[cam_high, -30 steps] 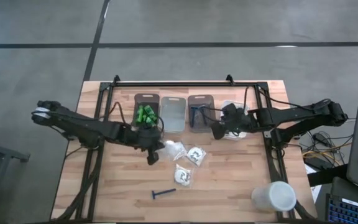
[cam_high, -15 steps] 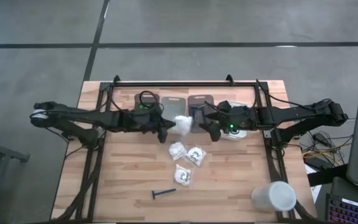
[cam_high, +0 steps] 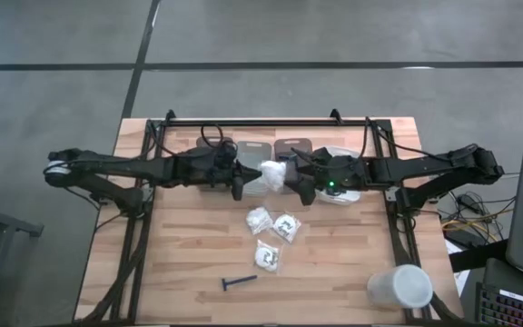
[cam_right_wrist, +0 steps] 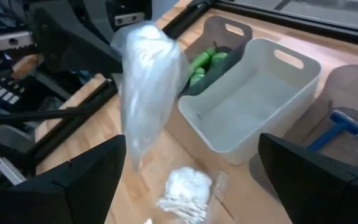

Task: Pick & Place Travel size toiletries
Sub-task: Put the white cotton pack into the gray bin

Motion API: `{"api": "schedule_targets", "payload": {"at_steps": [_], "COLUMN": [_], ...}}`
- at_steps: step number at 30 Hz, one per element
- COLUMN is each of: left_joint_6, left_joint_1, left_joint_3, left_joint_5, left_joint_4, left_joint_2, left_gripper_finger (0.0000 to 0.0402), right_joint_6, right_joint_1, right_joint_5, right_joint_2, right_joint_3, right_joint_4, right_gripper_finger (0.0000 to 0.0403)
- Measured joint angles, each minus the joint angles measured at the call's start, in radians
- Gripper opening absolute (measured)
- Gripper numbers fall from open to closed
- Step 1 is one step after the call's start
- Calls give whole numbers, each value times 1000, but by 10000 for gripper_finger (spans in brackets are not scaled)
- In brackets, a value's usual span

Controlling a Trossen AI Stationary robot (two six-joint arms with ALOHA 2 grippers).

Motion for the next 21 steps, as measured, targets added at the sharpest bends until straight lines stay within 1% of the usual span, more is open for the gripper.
{"api": "schedule_targets", "payload": {"at_steps": [4, 6, 12, 17, 21], "left_joint_6": [2, 4, 11, 18, 29], "left_joint_1": [20, 26, 26, 26, 28], "left_joint_3": [0, 0, 0, 0, 0], "left_joint_5": [22, 23, 43, 49, 42], "left_joint_4": [4, 6, 14, 17, 23], "left_joint_2": [0, 0, 0, 0, 0], "left_gripper_finger": [3, 3, 4, 2, 3], "right_joint_6": [-12, -11, -10, -11, -1], "right_joint_1": [-18, -29, -58, -84, -105], "right_joint_5": [-76, -88, -101, -173, -228], "right_joint_2": [28, 47, 71, 74, 96], "right_joint_3": [0, -1, -2, -2, 0], "right_joint_4": [104, 127, 124, 187, 229], "right_gripper_finger": [353, 352, 360, 362, 352]}}
